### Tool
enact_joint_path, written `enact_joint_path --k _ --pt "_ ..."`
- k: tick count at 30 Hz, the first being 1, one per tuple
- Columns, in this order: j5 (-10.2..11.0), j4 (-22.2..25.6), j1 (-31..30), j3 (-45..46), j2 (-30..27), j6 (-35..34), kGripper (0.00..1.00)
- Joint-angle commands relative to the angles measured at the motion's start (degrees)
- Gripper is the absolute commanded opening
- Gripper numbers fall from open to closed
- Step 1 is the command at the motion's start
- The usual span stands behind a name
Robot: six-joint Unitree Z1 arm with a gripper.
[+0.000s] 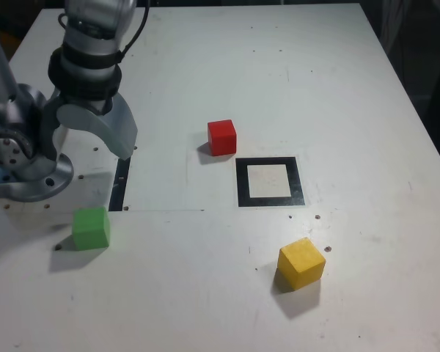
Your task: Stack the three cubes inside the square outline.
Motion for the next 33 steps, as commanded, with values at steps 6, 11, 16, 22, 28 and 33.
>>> enact_joint_path --k 6,11,16,22,28,33 --pt "0.01 -0.08 -0.08 0.21 -0.66 0.00 0.99" --pt "0.18 0.95 -0.08 -1.01 -1.34 -0.95 0.99" --pt "1.71 2.78 -0.08 -5.20 -1.36 -1.66 0.99" --pt "4.57 7.82 -0.08 -16.26 -0.58 -1.32 0.99" --pt "6.00 10.95 -0.08 -28.26 4.86 -2.18 0.98" --pt "6.25 11.53 0.04 -35.57 11.92 -3.26 0.98"
